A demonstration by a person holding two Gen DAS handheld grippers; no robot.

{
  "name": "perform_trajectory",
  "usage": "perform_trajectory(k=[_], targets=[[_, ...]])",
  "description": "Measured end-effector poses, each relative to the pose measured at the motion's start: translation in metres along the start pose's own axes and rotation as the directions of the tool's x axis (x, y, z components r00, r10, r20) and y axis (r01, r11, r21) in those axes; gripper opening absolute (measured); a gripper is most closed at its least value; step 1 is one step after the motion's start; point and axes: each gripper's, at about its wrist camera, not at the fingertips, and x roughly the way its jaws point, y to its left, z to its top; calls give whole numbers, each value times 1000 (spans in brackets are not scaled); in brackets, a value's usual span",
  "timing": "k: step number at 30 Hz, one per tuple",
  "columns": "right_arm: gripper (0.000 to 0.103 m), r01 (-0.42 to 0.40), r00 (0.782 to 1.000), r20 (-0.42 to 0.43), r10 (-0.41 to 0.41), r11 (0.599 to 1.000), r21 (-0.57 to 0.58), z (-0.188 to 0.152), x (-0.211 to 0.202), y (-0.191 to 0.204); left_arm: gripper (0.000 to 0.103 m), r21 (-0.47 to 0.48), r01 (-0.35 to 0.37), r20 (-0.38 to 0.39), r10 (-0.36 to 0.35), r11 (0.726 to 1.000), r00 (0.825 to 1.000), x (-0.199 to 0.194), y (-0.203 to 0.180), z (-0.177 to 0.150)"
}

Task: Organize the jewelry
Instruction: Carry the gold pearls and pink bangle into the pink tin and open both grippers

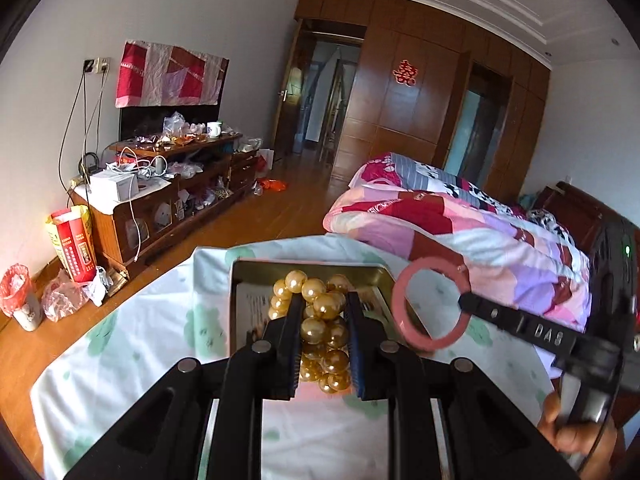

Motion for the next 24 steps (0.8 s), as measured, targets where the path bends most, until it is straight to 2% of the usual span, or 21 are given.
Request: perform_trajectory(k=[6,12,17,24], targets=[[13,-8,997,-70,11,999,45,15,47,-4,19,-10,-26,-6,26,1000,1000,48,5,11],[13,34,991,-130,-26,998,60,17,83,-5,19,-29,-59,-68,57,998,996,87,12,10],[13,53,988,-149,-43,996,66,14,95,-9,20,-14,-113,-94,112,993,989,98,12,7],[18,10,990,-144,2,997,82,11,94,-12,22,53,-181,-151,187,982,971,113,7,-3]])
